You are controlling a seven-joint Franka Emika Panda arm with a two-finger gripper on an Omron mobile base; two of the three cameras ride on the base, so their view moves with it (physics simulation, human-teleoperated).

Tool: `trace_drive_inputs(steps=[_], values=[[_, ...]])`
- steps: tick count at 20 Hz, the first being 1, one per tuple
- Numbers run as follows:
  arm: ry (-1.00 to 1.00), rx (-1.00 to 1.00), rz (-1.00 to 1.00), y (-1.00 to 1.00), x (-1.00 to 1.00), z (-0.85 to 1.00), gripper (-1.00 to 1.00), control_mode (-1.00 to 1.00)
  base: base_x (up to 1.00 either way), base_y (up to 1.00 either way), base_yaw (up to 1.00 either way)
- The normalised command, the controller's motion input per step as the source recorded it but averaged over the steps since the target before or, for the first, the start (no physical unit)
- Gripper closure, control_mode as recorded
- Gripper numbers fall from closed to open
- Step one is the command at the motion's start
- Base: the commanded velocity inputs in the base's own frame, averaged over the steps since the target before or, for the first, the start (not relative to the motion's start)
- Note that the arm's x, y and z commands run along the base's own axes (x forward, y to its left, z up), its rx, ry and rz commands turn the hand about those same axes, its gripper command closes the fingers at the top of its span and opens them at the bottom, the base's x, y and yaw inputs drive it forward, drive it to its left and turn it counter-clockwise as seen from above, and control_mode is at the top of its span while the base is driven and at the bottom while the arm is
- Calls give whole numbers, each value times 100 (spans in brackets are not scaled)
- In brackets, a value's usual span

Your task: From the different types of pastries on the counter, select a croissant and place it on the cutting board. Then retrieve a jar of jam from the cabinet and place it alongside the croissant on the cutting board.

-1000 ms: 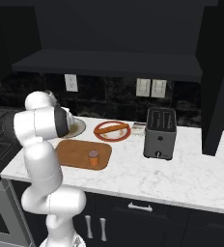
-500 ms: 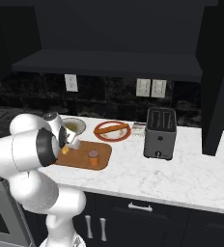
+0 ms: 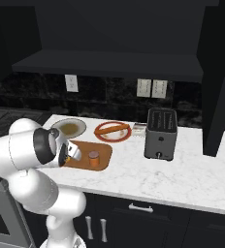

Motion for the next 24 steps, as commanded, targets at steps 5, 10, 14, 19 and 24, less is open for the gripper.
trace_drive_inputs(steps=[5, 10, 14, 19, 24], values=[[0, 0, 0, 0, -5, -11, 100, -100, 0, 0, 0], [2, -2, 0, 8, -21, -21, 100, -100, 0, 0, 0], [2, -4, 0, 23, -16, -10, -100, -100, 0, 0, 0], [11, 0, 0, 0, 1, 0, -100, -100, 0, 0, 0], [10, 0, -2, -6, 0, 5, -100, -100, 0, 0, 0]])
